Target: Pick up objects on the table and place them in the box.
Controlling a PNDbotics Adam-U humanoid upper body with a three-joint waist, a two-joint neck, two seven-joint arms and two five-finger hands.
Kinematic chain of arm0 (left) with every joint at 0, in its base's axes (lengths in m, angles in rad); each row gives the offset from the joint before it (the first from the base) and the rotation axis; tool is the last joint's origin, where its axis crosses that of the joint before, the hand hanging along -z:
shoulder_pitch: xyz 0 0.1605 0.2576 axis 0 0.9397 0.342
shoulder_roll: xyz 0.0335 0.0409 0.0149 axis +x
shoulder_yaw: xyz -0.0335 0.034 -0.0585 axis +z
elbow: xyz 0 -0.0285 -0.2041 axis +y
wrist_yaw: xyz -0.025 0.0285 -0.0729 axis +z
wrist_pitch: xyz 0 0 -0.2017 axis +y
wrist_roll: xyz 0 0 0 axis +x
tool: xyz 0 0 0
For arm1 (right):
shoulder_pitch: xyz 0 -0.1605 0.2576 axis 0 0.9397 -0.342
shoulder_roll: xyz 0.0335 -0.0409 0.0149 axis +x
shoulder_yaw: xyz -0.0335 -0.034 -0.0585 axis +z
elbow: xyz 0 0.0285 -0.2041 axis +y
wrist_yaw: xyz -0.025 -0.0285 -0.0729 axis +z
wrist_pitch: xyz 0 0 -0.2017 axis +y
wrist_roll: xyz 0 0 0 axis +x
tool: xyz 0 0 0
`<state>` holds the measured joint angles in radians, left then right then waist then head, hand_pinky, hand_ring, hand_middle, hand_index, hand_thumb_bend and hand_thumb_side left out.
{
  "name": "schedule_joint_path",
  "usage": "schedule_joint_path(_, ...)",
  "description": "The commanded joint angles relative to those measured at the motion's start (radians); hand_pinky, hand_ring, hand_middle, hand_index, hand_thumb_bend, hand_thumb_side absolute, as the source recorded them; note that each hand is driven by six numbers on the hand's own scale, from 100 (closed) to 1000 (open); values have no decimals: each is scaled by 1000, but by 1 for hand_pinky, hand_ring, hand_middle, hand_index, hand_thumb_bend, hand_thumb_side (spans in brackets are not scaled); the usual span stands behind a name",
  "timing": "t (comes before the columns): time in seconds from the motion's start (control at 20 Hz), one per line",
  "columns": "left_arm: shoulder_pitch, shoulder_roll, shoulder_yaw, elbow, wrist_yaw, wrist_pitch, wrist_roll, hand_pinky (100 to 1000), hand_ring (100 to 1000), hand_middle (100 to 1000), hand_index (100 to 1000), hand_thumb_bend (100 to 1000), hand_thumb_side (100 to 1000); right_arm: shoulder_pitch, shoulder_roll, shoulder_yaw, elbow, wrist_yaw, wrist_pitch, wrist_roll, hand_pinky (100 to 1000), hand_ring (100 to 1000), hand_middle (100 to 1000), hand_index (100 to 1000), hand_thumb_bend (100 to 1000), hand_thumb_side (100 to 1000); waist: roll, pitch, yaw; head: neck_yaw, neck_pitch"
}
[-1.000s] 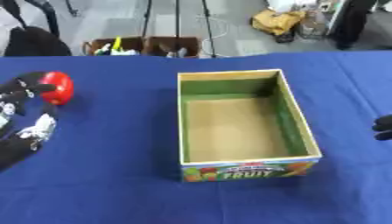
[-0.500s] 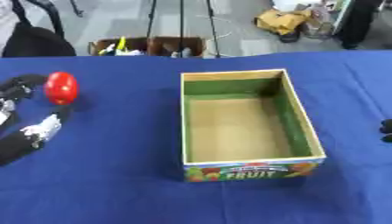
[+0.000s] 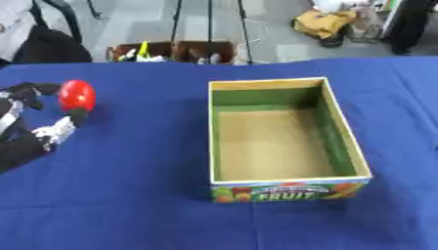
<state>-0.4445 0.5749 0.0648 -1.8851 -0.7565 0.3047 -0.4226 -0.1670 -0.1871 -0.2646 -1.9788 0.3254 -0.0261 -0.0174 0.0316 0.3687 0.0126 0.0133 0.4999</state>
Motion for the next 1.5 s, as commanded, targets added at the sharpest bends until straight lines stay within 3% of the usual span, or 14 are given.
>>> schedule_joint_path(0.05,-29,68,1,39,33,14,1,454,750,837,976,315,963,-3,-20,-1,-21,6,-1,5,546,589,472,577,100,927,4,-28,-2,17,8)
schedule_joint_path(0.35,-89,163,-11,159,98,26,-36,484,739,909,971,323,964,4,-29,1,-21,5,1,7,546,588,472,576,100,926,14,-39,-7,45,26)
schedule_joint_path(0.55,-140,219,-28,252,128,8,-50,545,822,965,980,334,956,8,-32,2,-21,9,0,9,546,588,471,576,100,925,19,-38,-14,54,28)
schedule_joint_path(0.95,-248,253,-64,404,141,-41,-58,561,818,948,1000,355,958,18,-38,7,-21,20,-11,11,545,587,470,575,100,924,21,-31,-31,63,48)
schedule_joint_path(1.3,-342,270,-95,513,119,-66,-85,578,811,923,1000,381,950,23,-43,12,-21,38,-26,13,545,587,468,574,100,923,25,-11,-55,63,20)
schedule_joint_path(1.5,-396,269,-110,603,80,-65,-98,580,817,904,997,352,939,25,-46,15,-21,47,-35,14,545,587,467,573,100,922,30,1,-69,69,4)
